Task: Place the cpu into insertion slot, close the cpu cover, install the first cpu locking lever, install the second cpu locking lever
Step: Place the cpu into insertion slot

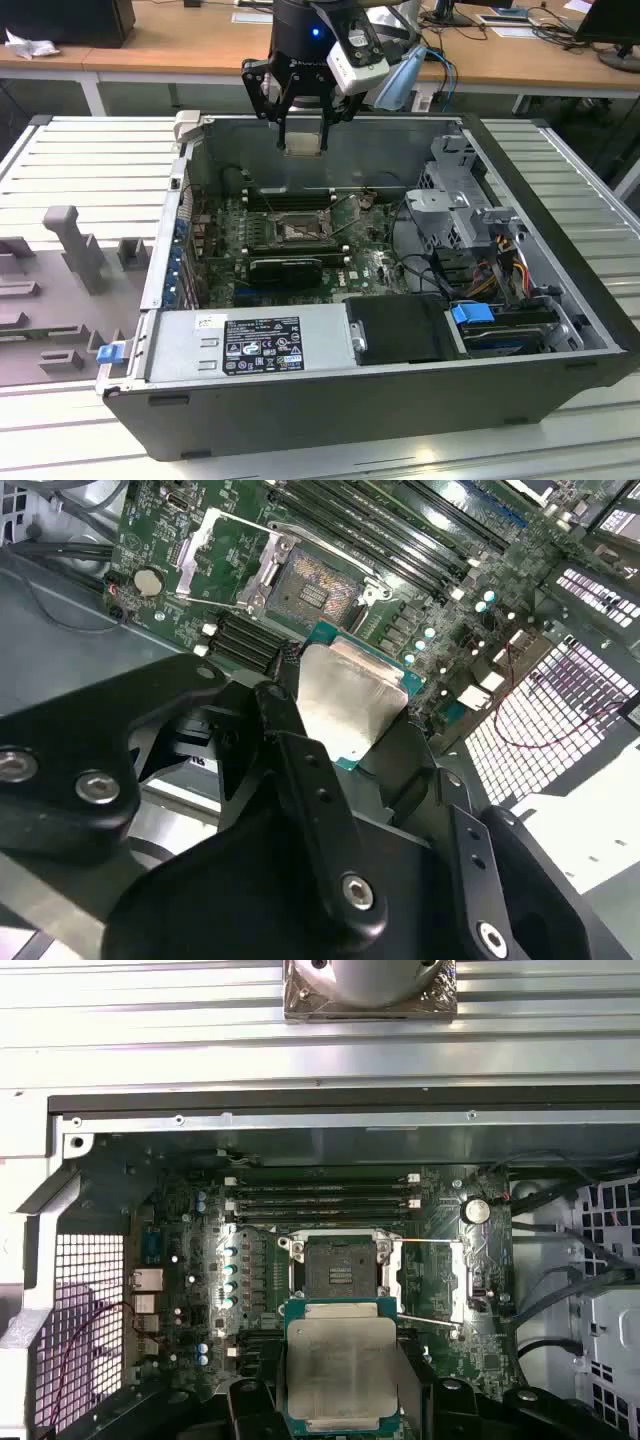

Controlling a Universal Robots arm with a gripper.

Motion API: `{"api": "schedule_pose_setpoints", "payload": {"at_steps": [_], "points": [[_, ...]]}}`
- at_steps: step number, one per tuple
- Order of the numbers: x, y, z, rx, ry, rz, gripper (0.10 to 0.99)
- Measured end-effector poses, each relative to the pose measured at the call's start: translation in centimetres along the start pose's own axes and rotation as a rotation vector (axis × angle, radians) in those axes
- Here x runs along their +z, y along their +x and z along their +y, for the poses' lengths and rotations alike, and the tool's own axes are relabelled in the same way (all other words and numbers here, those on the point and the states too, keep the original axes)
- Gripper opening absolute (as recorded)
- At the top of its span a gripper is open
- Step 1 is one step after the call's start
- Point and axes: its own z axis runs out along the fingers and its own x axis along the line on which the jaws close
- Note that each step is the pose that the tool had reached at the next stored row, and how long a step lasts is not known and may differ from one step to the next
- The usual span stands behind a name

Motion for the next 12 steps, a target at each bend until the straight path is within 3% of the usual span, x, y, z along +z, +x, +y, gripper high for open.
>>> {"api": "schedule_pose_setpoints", "payload": {"at_steps": [12], "points": [[0.17, -0.01, -0.02, 0.083, -0.001, -0.0073, 0.533]]}}
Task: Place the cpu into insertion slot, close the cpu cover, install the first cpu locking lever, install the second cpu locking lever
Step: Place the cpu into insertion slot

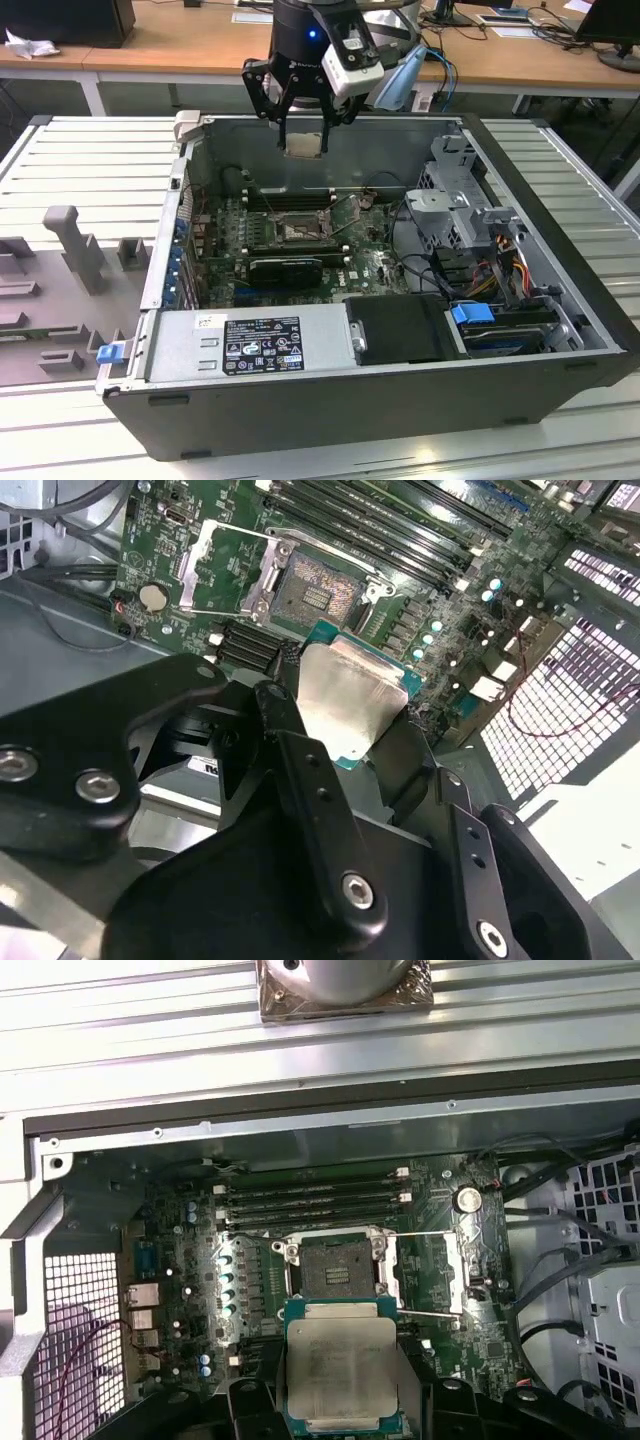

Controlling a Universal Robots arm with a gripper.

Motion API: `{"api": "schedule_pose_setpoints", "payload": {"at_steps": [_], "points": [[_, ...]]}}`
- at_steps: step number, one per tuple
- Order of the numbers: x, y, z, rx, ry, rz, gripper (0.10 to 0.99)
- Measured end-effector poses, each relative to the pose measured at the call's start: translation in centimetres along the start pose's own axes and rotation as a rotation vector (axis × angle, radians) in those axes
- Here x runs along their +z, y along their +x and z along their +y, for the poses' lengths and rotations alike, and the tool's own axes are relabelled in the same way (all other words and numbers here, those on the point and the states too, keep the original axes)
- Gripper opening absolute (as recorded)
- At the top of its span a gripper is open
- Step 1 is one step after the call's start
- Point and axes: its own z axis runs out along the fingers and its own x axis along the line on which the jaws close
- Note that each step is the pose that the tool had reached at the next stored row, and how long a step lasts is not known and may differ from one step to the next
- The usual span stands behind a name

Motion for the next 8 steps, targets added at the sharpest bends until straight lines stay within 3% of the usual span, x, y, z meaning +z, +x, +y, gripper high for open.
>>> {"api": "schedule_pose_setpoints", "payload": {"at_steps": [8], "points": [[0.02, 0.00, 0.00, 0.046, -0.001, -0.0042, 0.533]]}}
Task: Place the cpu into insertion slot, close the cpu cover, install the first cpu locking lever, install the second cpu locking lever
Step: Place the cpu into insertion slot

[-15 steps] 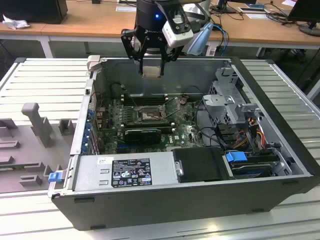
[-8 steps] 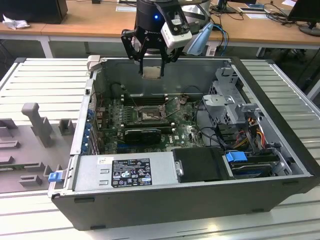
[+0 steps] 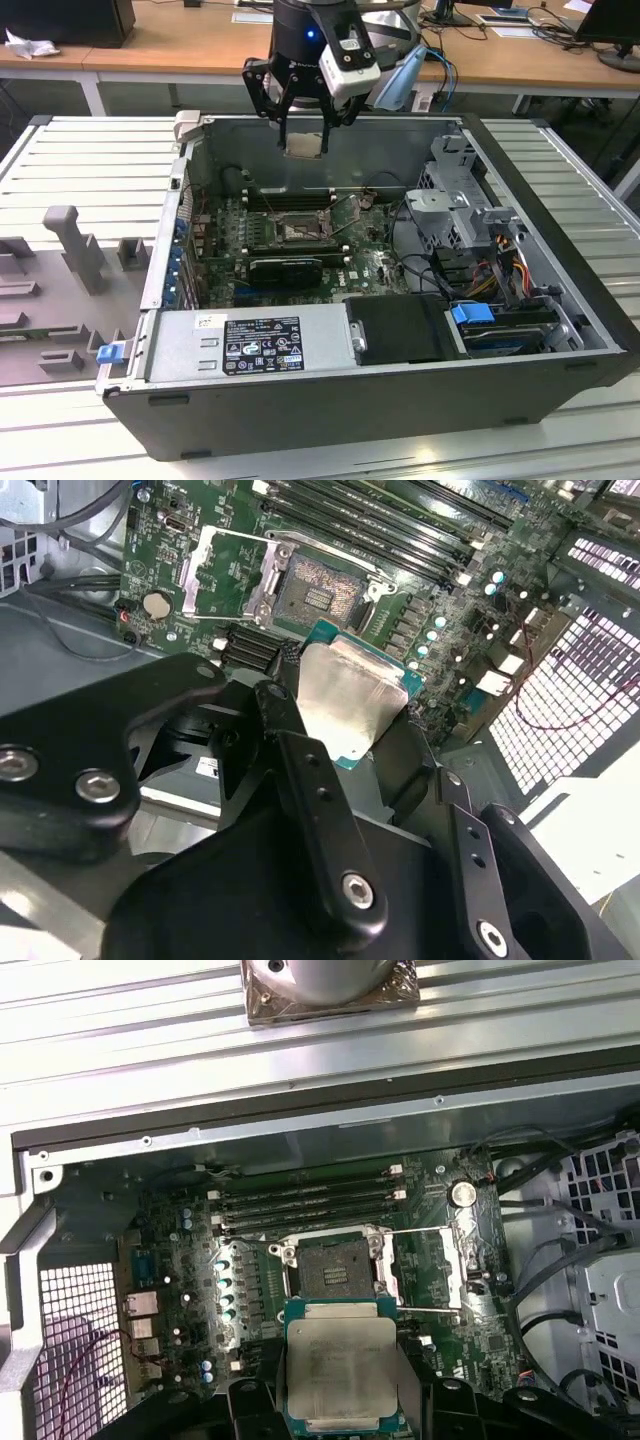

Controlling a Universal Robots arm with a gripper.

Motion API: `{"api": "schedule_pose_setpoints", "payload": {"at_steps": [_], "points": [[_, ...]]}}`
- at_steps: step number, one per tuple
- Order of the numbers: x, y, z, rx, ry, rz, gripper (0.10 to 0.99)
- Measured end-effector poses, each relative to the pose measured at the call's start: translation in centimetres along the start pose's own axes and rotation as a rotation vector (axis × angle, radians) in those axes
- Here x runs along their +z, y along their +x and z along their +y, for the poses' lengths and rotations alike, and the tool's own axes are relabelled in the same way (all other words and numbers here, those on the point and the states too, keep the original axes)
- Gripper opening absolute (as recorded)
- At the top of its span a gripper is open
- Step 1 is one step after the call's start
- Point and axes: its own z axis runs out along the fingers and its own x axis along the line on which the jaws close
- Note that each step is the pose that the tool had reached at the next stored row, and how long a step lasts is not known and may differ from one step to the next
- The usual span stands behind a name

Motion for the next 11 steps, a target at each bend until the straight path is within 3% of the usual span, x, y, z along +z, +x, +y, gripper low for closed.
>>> {"api": "schedule_pose_setpoints", "payload": {"at_steps": [11], "points": [[0.01, 0.00, 0.00, 0.090, -0.002, -0.0081, 0.533]]}}
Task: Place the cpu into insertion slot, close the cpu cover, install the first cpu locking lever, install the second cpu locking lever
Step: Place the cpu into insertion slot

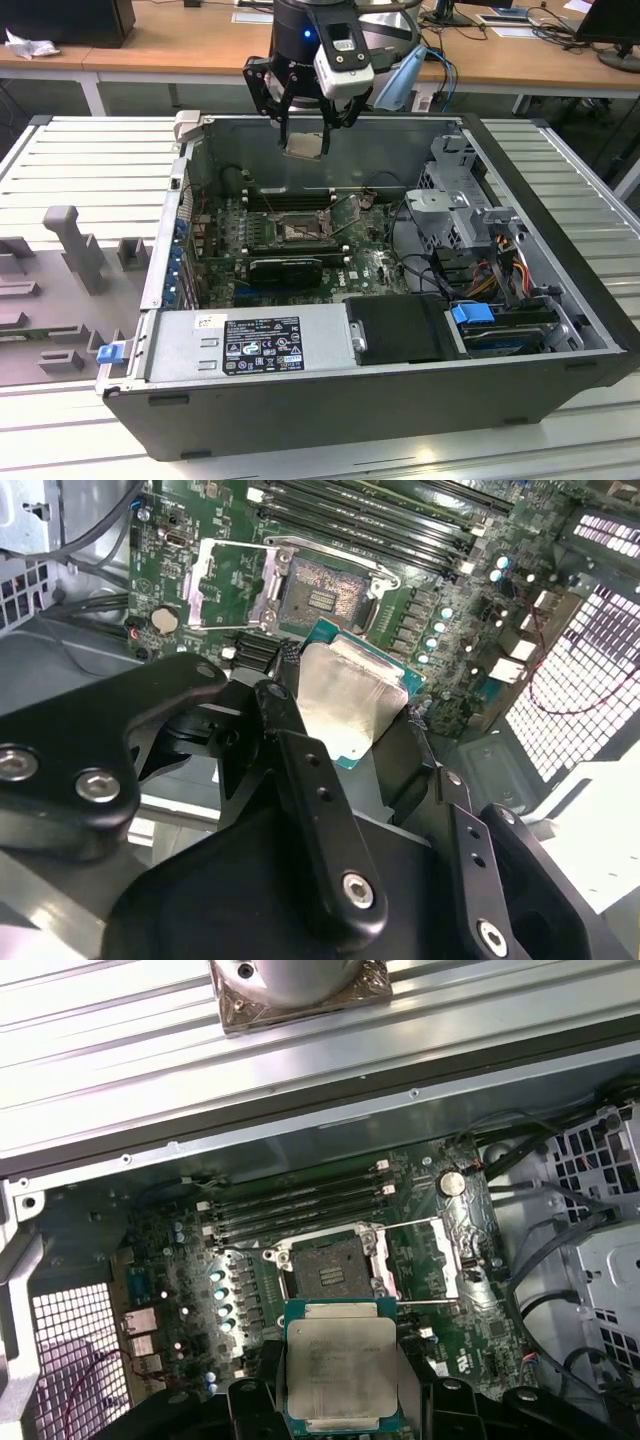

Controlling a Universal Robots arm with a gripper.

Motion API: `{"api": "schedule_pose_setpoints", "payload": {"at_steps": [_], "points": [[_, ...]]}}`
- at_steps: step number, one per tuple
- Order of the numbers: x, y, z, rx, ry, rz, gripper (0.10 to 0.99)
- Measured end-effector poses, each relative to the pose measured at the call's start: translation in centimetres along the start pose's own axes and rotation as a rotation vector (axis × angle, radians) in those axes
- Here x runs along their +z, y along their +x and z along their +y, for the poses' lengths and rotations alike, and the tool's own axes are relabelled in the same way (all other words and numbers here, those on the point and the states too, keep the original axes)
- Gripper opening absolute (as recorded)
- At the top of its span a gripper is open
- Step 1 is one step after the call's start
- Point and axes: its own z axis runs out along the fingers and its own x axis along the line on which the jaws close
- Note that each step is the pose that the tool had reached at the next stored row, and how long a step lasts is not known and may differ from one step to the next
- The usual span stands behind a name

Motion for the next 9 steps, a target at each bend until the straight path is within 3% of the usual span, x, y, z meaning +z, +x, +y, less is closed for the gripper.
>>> {"api": "schedule_pose_setpoints", "payload": {"at_steps": [9], "points": [[0.03, 0.00, -0.01, 0.073, -0.001, -0.0065, 0.533]]}}
